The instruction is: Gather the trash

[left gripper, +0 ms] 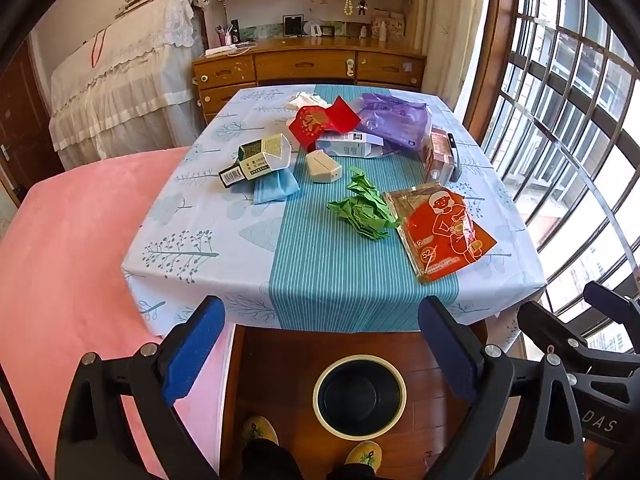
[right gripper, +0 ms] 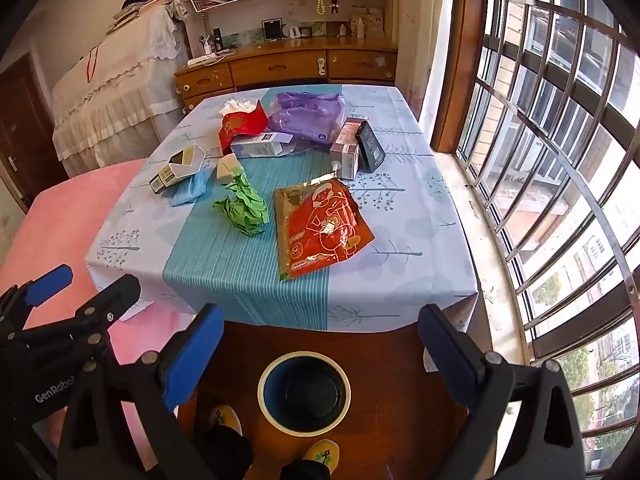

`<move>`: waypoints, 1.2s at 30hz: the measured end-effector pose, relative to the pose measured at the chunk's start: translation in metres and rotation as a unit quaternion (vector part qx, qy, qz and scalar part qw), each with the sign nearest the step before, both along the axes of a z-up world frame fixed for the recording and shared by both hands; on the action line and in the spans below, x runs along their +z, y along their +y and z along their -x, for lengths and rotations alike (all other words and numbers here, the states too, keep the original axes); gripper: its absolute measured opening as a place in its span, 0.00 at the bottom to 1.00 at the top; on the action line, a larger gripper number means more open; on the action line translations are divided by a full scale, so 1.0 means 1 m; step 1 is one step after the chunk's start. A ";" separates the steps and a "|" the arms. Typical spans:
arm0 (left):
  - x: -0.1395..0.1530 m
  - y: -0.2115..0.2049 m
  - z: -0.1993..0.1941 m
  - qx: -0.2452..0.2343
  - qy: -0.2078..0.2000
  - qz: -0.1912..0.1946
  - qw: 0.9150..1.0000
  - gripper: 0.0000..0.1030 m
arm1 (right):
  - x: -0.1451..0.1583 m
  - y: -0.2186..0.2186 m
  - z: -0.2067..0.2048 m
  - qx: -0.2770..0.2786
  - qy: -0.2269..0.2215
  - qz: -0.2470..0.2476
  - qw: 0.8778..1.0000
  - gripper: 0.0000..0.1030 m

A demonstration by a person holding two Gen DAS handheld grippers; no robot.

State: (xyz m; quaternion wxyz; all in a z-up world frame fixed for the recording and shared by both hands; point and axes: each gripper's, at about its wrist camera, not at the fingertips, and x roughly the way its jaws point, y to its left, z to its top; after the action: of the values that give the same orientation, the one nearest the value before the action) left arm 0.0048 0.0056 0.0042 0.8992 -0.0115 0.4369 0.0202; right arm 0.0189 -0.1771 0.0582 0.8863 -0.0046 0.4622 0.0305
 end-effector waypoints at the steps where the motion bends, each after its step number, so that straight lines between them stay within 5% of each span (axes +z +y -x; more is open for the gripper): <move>1: 0.000 0.000 0.000 0.000 0.000 -0.001 1.000 0.93 | 0.000 0.000 0.000 0.001 0.000 0.000 1.000 0.96; 36: -0.005 0.000 0.003 0.011 0.002 -0.007 1.000 0.93 | -0.002 0.002 0.000 0.011 0.001 0.011 1.000 0.96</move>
State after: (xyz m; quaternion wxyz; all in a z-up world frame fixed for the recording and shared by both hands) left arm 0.0022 0.0051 -0.0008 0.8981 -0.0101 0.4384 0.0333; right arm 0.0185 -0.1749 0.0558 0.8851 -0.0191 0.4636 0.0357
